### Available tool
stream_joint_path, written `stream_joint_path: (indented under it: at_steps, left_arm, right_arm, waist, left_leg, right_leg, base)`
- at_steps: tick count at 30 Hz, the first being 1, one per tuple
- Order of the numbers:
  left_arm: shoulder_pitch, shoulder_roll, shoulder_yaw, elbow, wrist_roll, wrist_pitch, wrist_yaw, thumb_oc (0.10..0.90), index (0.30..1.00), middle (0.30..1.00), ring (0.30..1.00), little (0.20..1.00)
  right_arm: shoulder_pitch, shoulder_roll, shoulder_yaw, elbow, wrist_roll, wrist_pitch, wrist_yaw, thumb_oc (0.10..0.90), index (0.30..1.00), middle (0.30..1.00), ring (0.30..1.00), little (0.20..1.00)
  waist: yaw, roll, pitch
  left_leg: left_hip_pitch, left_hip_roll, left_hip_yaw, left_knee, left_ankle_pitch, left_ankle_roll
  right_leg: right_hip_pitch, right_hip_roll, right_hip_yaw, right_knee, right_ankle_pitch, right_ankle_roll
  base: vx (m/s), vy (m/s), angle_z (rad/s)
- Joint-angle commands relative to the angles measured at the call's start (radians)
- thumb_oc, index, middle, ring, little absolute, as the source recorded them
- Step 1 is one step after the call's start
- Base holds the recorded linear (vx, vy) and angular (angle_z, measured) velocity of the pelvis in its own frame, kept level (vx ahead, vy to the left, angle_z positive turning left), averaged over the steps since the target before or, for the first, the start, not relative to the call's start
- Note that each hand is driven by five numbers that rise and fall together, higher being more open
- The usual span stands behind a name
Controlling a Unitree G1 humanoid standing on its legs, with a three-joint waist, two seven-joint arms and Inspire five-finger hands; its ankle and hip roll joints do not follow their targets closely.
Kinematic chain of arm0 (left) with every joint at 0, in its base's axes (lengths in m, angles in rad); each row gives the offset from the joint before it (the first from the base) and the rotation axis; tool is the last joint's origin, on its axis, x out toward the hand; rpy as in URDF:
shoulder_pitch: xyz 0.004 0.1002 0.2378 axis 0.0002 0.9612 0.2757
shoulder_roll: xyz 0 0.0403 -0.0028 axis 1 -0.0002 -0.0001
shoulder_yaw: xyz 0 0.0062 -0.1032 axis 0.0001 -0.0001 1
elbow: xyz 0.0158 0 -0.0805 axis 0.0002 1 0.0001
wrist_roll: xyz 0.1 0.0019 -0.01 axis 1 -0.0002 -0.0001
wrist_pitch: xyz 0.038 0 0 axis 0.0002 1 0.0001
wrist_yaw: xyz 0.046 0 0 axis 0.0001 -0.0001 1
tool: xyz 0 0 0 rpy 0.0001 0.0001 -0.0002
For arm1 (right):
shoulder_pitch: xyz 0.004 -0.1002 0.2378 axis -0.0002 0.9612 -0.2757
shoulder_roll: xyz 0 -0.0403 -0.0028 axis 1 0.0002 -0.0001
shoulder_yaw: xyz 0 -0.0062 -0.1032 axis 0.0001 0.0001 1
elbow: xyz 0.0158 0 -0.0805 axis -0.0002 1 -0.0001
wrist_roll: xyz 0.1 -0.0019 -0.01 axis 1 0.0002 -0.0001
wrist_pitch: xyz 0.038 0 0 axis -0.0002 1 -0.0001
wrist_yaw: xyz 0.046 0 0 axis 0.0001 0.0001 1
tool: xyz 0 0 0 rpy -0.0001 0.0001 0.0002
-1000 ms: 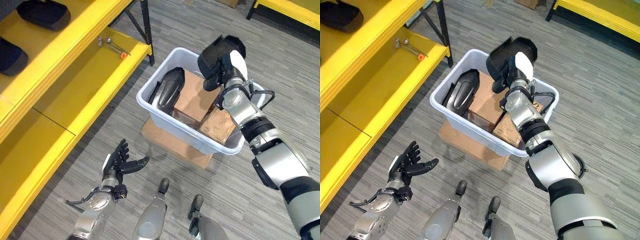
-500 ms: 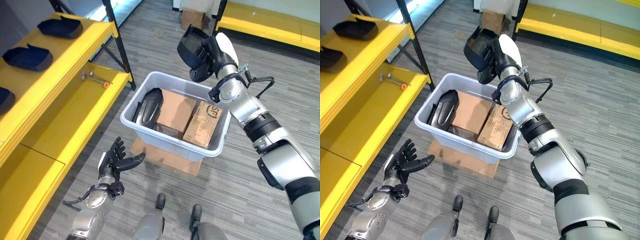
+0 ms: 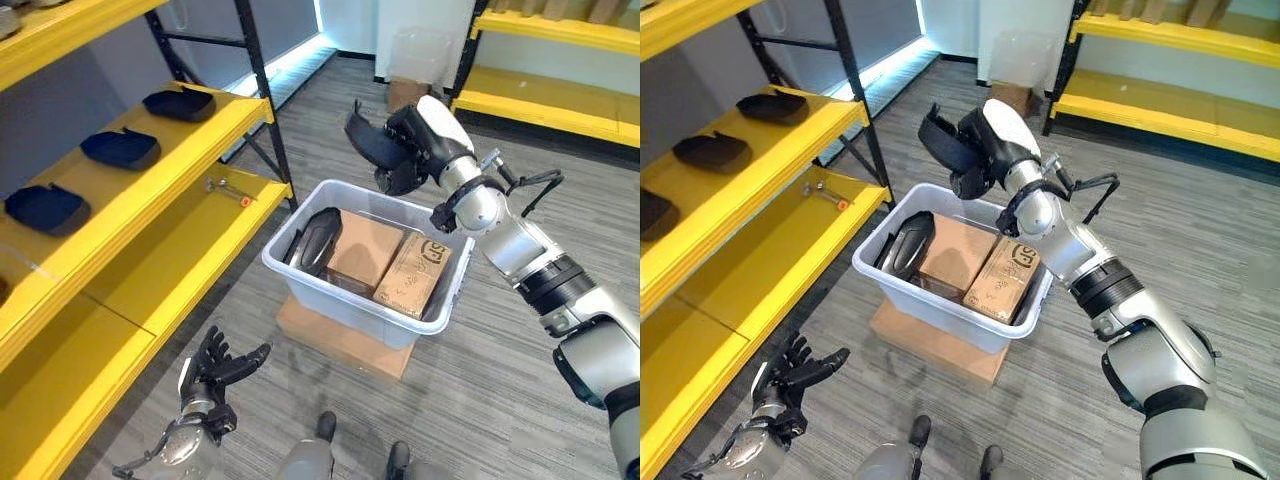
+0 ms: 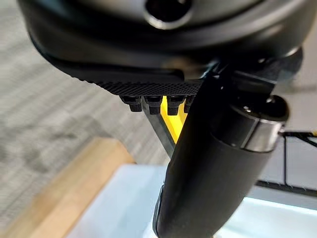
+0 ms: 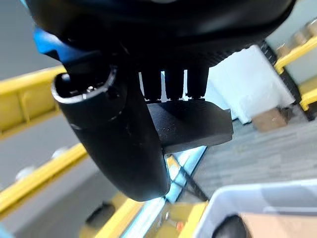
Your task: Move parts from the plastic box to the shelf.
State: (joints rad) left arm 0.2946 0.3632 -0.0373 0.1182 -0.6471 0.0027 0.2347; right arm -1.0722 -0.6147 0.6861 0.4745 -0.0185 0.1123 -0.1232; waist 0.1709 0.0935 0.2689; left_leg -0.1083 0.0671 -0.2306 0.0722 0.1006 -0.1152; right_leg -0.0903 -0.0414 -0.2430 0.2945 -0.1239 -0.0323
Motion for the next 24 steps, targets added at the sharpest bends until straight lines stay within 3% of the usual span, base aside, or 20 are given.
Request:
stream_joint_path:
  at_steps: [1, 4, 5, 6, 8, 11, 12, 13, 14, 16, 19, 20, 24]
  left_arm:
    - [0.011, 0.048, 0.005, -0.051, 0.008, -0.081, 0.004, 0.9, 1.0, 1.0, 1.0, 1.0]
    - [-0.011, 0.055, -0.026, -0.04, 0.008, -0.08, -0.014, 0.9, 1.0, 1.0, 1.0, 1.0]
    - [-0.012, 0.055, -0.027, -0.039, 0.008, -0.08, -0.014, 0.9, 1.0, 1.0, 1.0, 1.0]
    - [-0.02, 0.06, -0.028, -0.042, 0.004, -0.079, -0.019, 0.9, 1.0, 1.0, 1.0, 1.0]
    - [-0.013, 0.063, -0.024, -0.079, -0.003, -0.083, -0.028, 0.9, 1.0, 1.0, 1.0, 1.0]
    - [-0.004, 0.061, -0.025, -0.114, -0.009, -0.086, -0.029, 0.9, 1.0, 1.0, 1.0, 1.0]
    - [-0.008, 0.052, -0.036, -0.117, -0.01, -0.08, -0.028, 0.9, 1.0, 1.0, 1.0, 1.0]
    - [-0.008, 0.052, -0.036, -0.117, -0.01, -0.08, -0.028, 0.9, 1.0, 1.0, 1.0, 1.0]
    - [-0.01, 0.05, -0.044, -0.119, -0.01, -0.078, -0.028, 0.9, 1.0, 1.0, 1.0, 1.0]
    - [-0.015, 0.049, -0.052, -0.115, -0.011, -0.073, -0.032, 0.9, 1.0, 1.0, 1.0, 1.0]
    - [-0.01, 0.058, -0.03, -0.139, 0.007, -0.074, -0.024, 0.9, 1.0, 1.0, 1.0, 1.0]
    - [-0.008, 0.061, -0.016, -0.139, 0.017, -0.077, -0.026, 0.9, 1.0, 1.0, 1.0, 1.0]
    - [-0.001, 0.063, -0.001, -0.126, 0.037, -0.078, -0.016, 0.9, 1.0, 1.0, 1.0, 1.0]
  right_arm:
    - [-0.132, 0.007, -0.002, -0.031, -0.001, -0.107, -0.06, 0.4, 0.3, 0.3, 0.3, 0.3]
    - [-0.059, -0.039, -0.041, -0.072, -0.014, -0.113, -0.069, 0.4, 0.3, 0.3, 0.3, 0.3]
    - [-0.058, -0.04, -0.043, -0.073, -0.015, -0.113, -0.069, 0.4, 0.3, 0.3, 0.3, 0.3]
    - [-0.033, -0.047, -0.057, -0.087, -0.021, -0.111, -0.068, 0.4, 0.3, 0.3, 0.3, 0.3]
    - [-0.033, -0.04, -0.069, -0.089, -0.031, -0.108, -0.08, 0.4, 0.3, 0.3, 0.3, 0.3]
    - [-0.051, -0.013, -0.073, -0.073, -0.029, -0.109, -0.086, 0.4, 0.3, 0.3, 0.3, 0.3]
    - [-0.059, -0.01, -0.077, -0.07, -0.03, -0.11, -0.085, 0.4, 0.3, 0.3, 0.3, 0.3]
    - [-0.059, -0.011, -0.077, -0.07, -0.03, -0.11, -0.085, 0.4, 0.3, 0.3, 0.3, 0.3]
    - [-0.057, -0.021, -0.081, -0.073, -0.032, -0.108, -0.086, 0.4, 0.3, 0.3, 0.3, 0.3]
    - [-0.043, -0.054, -0.1, -0.095, -0.039, -0.097, -0.087, 0.4, 0.3, 0.3, 0.3, 0.3]
    - [-0.004, -0.057, -0.141, -0.098, -0.038, -0.091, -0.093, 0.4, 0.3, 0.3, 0.3, 0.3]
    - [0.014, -0.055, -0.16, -0.112, -0.038, -0.091, -0.093, 0.4, 0.3, 0.3, 0.3, 0.3]
    - [0.02, -0.04, -0.16, -0.127, -0.045, -0.091, -0.084, 0.4, 0.3, 0.3, 0.3, 0.3]
  waist:
    - [0.023, -0.011, -0.079]
    - [0.005, -0.018, -0.062]
    - [0.006, -0.016, -0.063]
    - [-0.005, -0.019, -0.059]
    - [-0.011, -0.017, -0.06]
    - [-0.018, -0.036, -0.067]
    - [-0.033, -0.04, -0.07]
    - [-0.034, -0.04, -0.069]
    - [-0.045, -0.044, -0.072]
    - [-0.063, -0.037, -0.075]
    - [-0.052, -0.046, -0.056]
    - [-0.043, -0.051, -0.046]
    - [-0.022, -0.056, -0.034]
  left_leg:
    - [-0.075, 0.088, -0.01, -0.151, 0.189, -0.003]
    - [-0.13, 0.081, 0.218, -0.144, 0.175, -0.002]
    - [-0.132, 0.083, 0.217, -0.145, 0.178, -0.001]
    - [-0.119, 0.095, 0.269, -0.129, 0.169, 0.0]
    - [-0.089, 0.117, 0.248, -0.073, 0.159, -0.002]
    - [-0.033, 0.155, 0.186, 0.034, 0.077, 0.003]
    - [0.011, 0.183, 0.188, 0.059, 0.036, -0.004]
    - [0.011, 0.182, 0.188, 0.059, 0.035, -0.004]
    - [0.038, 0.198, 0.201, 0.063, -0.009, -0.012]
    - [0.068, 0.183, 0.233, 0.018, -0.074, -0.01]
    - [0.005, 0.119, 0.206, 0.162, -0.159, 0.004]
    - [-0.008, 0.108, 0.227, 0.198, -0.198, 0.004]
    - [-0.03, 0.079, 0.23, 0.268, -0.256, 0.027]
  right_leg:
    - [0.054, -0.025, 0.016, 0.019, -0.173, 0.036]
    - [0.085, -0.064, -0.065, -0.083, -0.13, 0.046]
    - [0.086, -0.061, -0.066, -0.089, -0.123, 0.047]
    - [0.088, -0.078, -0.097, -0.094, -0.116, 0.049]
    - [0.086, -0.094, -0.13, -0.109, -0.09, 0.051]
    - [0.056, -0.144, -0.151, -0.073, -0.078, 0.049]
    - [0.034, -0.184, -0.177, -0.025, -0.079, 0.052]
    - [0.033, -0.186, -0.177, -0.021, -0.082, 0.053]
    - [0.027, -0.206, -0.174, 0.011, -0.104, 0.061]
    - [0.013, -0.242, -0.196, 0.066, -0.104, 0.077]
    - [0.023, -0.292, -0.201, 0.089, -0.071, 0.088]
    - [0.033, -0.312, -0.214, 0.092, -0.06, 0.096]
    - [0.028, -0.336, -0.194, 0.081, -0.032, 0.114]
  base:
    - [-0.11, -0.161, 0.41]
    - [-0.09, -0.116, 0.75]
    - [-0.11, -0.049, 1.12]
    - [-0.1, -0.019, 1.28]
    - [-0.19, 0.01, 1.24]
    - [-0.2, 0.1, 0.66]
    - [-0.15, 0.136, 0.25]
    - [-0.08, 0.158, 0.61]
    - [-0.02, 0.14, 0.71]
    - [-0.03, 0.25, 0.77]
    - [-0.02, 0.255, 0.67]
    - [-0.02, 0.204, 0.24]
    - [-0.03, 0.196, 0.34]
